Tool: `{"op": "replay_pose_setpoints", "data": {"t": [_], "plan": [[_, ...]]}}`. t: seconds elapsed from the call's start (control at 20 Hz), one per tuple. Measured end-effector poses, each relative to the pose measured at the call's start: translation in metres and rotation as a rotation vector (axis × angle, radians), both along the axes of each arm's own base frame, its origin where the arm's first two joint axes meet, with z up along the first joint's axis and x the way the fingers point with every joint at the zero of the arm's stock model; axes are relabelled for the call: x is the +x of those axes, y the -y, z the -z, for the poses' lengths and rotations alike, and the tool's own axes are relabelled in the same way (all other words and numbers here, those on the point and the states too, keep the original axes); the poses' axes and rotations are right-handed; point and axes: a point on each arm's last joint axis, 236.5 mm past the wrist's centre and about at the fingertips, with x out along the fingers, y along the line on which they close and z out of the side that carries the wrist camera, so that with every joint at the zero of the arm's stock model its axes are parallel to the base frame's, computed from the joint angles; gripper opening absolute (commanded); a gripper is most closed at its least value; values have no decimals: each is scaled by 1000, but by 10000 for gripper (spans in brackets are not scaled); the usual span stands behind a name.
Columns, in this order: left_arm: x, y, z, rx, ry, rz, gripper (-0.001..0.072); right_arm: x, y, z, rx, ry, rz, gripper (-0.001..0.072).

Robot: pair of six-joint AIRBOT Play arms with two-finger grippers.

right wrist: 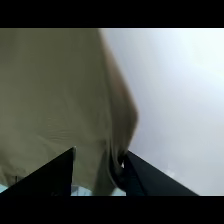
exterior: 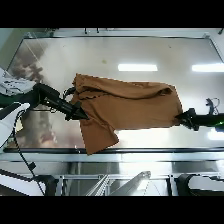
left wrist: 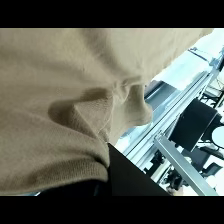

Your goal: Fold the shirts.

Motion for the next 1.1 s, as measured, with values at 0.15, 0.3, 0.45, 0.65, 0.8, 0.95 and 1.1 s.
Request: {"op": "replay_pose_setpoints", "data": {"t": [0.15, 0.3, 0.45, 0.65, 0.8, 0.95, 1.1], "plan": [[-1, 0, -1, -3, -3, 5, 17, 6, -17, -3, -12, 29, -106, 19], [-9, 3, -16, -48, 4, 44, 15, 24, -52, -57, 160, 182, -159, 19], [-20, 20, -85, -218, 145, 130, 12, 34, -84, -168, 376, 490, -215, 20], [-59, 39, -254, -459, 628, 224, 26, -13, -114, -364, 398, 1128, -303, 20], [-98, 29, -376, -396, 1148, 187, 26, -66, -129, -468, 86, 1559, -282, 19], [-128, 6, -456, -177, 1527, 86, 26, -102, -134, -534, -363, 1828, -162, 19], [-113, -20, -483, -13, 1622, -28, 25, -111, -121, -562, -620, 1893, -43, 19]]}}
